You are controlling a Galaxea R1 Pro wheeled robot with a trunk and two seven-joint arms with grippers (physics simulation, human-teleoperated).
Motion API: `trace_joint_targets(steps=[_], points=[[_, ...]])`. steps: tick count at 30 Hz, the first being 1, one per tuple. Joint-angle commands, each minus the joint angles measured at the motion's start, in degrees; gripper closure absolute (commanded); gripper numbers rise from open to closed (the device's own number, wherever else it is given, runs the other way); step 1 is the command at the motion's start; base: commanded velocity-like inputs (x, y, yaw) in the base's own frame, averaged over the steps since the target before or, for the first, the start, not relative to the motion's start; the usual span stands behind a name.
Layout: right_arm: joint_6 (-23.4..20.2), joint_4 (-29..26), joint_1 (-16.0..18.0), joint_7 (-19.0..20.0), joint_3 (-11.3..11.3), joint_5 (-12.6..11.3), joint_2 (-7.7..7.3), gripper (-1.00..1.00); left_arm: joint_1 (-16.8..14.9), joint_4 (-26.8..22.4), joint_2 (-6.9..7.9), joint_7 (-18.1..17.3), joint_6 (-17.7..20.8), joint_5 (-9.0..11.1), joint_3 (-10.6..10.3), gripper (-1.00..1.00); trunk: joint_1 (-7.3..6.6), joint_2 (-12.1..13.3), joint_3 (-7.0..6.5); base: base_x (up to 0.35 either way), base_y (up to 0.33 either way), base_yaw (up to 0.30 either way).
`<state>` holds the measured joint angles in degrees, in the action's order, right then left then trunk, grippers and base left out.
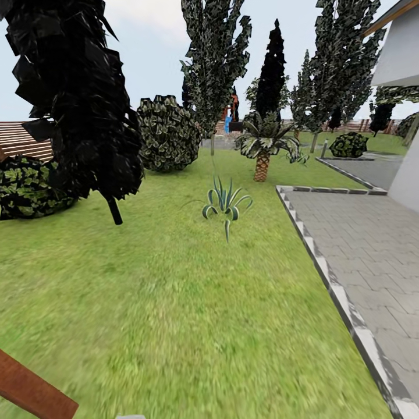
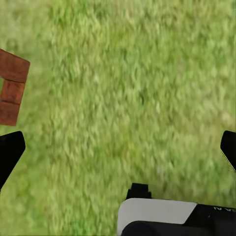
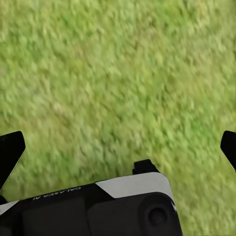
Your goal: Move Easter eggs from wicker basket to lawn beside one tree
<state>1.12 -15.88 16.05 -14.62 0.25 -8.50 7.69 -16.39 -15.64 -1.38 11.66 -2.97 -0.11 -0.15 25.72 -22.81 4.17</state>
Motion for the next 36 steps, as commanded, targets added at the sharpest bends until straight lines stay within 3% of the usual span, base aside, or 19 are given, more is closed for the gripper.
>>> trace_joint_targets(steps=[1, 36], points=[[0.1, 0.0, 0.0, -0.1, 0.0, -0.4, 0.05, -1.00, -0.1, 0.1, -0.02, 0.2, -0.2, 0.0, 0.0, -1.00, 0.07, -0.1, 0.12, 0.336, 0.000, 0.000], [2.5, 0.1, 0.0, -0.3, 0.2, 0.0, 0.31, -1.00, -0.1, 0.1, -0.10, 0.3, -0.2, -0.1, -0.1, -1.00, 0.07, -0.1, 0.12, 0.336, 0.000, 0.000]])
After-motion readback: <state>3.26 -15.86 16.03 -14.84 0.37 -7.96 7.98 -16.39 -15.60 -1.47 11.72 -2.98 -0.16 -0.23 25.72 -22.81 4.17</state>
